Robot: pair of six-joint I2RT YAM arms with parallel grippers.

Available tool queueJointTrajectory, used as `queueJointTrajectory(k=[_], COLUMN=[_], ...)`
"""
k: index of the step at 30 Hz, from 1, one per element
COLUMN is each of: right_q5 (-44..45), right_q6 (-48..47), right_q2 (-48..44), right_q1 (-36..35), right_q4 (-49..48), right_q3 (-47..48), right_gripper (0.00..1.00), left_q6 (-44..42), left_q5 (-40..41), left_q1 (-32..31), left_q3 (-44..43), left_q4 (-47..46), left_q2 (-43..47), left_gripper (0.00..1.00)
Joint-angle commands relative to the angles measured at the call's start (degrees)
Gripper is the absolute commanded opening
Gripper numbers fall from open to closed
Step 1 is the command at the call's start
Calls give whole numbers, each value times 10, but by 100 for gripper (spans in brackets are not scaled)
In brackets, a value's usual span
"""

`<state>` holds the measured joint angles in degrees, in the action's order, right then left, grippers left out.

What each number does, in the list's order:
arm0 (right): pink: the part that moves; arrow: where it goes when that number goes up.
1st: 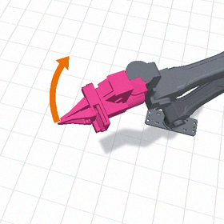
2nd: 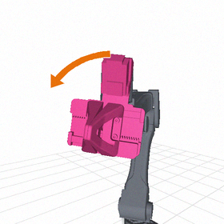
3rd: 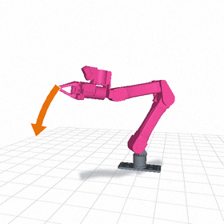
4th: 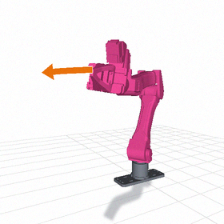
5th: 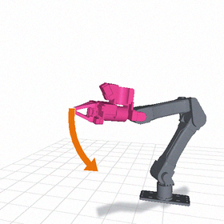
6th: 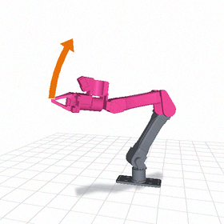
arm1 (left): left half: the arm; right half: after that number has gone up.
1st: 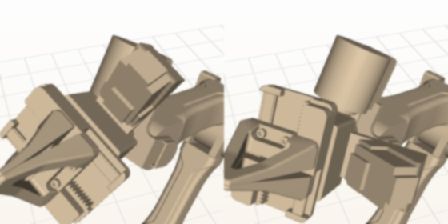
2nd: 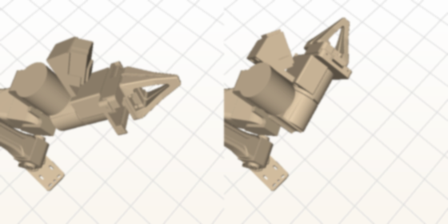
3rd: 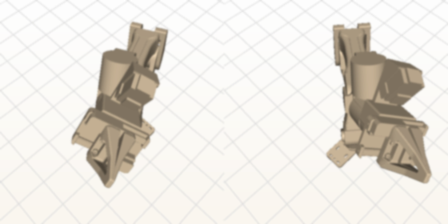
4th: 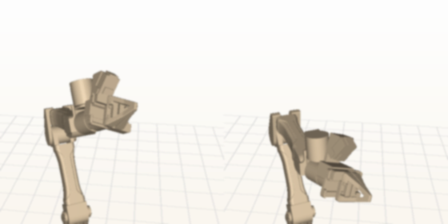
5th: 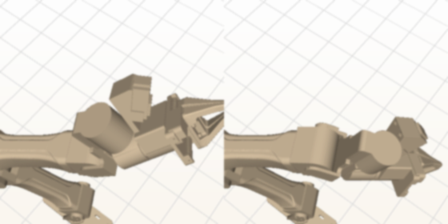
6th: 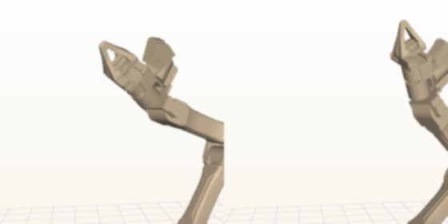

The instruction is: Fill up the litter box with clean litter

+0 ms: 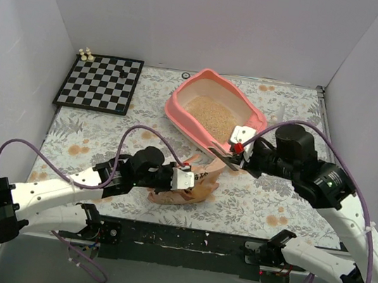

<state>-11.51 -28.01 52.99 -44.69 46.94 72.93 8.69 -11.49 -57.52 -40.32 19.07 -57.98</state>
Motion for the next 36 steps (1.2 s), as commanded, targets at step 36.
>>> queueJointTrajectory(k=[36], right_q5=[-209], right_q6=[-242], right_q2=[185], right_q1=[0], right_q4=[55], right_q3=[42], right_gripper=[1], left_q6=[62], left_q5=[56], left_q1=[-6], left_q3=[86], left_q4=[-116], left_q2=[82], left_gripper=[17])
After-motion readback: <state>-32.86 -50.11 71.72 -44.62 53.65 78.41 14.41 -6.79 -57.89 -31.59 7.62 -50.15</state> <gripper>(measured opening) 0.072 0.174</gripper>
